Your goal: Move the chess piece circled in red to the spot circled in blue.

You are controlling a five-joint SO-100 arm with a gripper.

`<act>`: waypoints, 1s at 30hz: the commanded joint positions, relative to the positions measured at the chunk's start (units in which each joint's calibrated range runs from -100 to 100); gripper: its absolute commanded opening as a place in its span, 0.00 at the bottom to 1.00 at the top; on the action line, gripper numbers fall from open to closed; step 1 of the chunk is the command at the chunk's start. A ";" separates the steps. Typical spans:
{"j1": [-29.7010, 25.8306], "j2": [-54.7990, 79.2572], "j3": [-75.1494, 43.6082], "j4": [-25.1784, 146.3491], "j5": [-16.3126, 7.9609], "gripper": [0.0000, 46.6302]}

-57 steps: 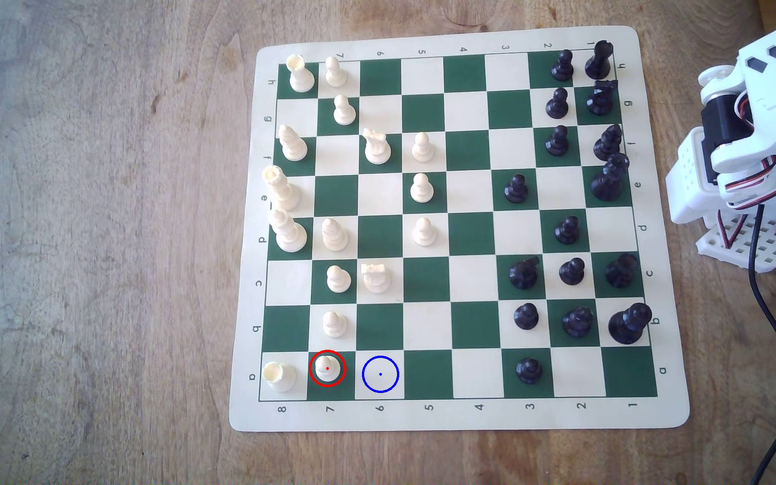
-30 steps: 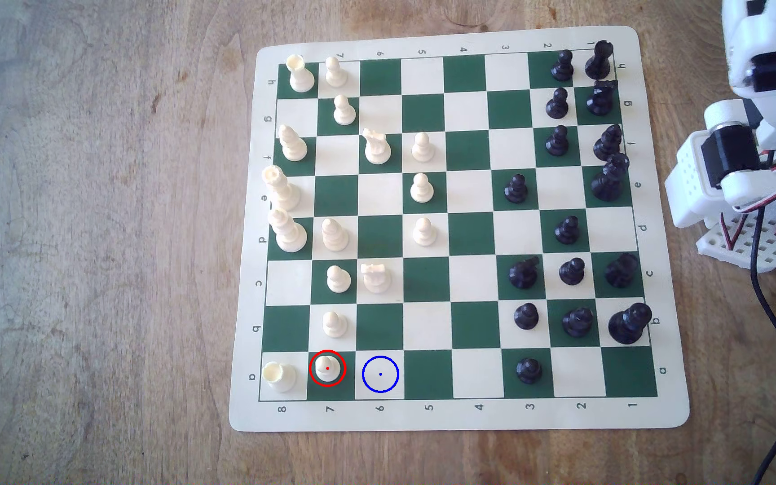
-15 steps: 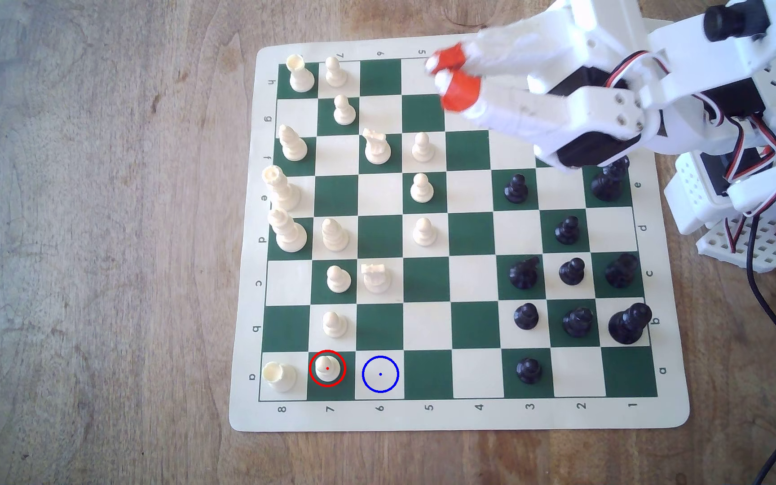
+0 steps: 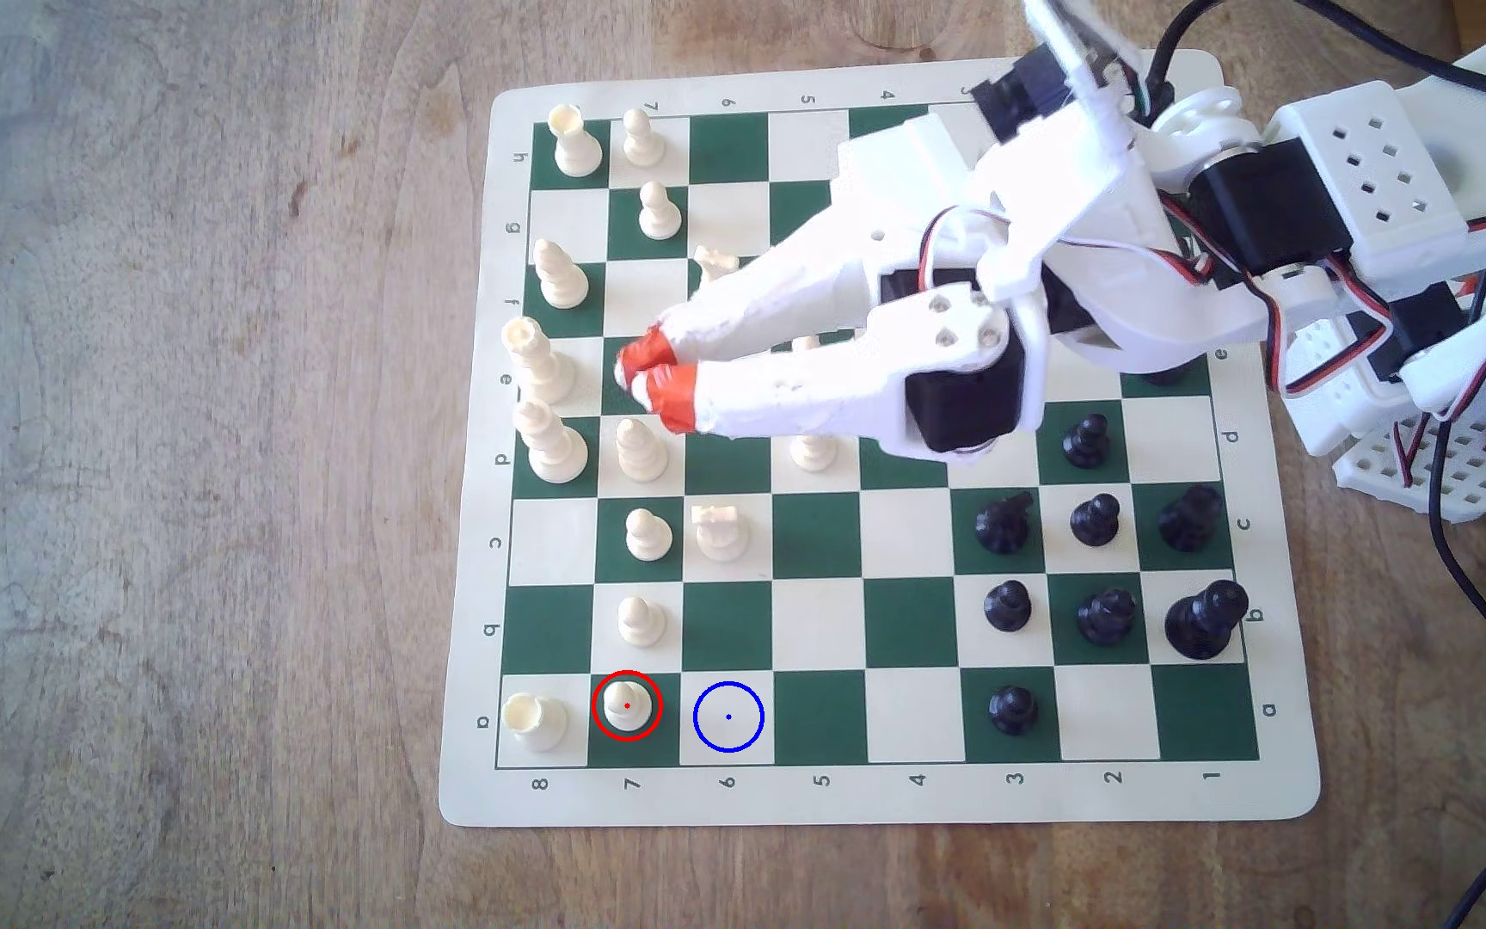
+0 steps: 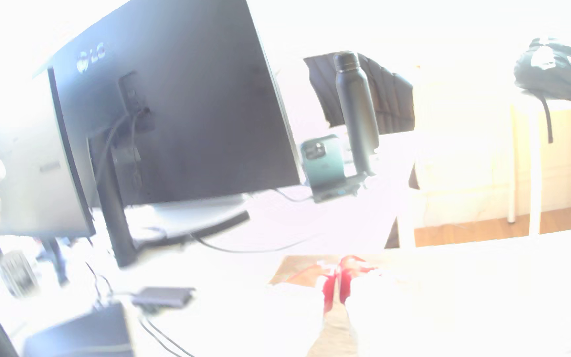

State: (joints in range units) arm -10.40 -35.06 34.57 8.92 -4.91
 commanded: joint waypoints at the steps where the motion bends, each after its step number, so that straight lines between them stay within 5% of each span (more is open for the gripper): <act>1: 0.74 3.32 -12.90 9.67 3.71 0.01; 16: -0.20 18.60 -19.88 26.95 4.84 0.20; 30: -3.56 28.53 -14.35 23.10 4.44 0.22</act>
State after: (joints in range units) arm -13.79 -7.42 21.10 34.50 -0.22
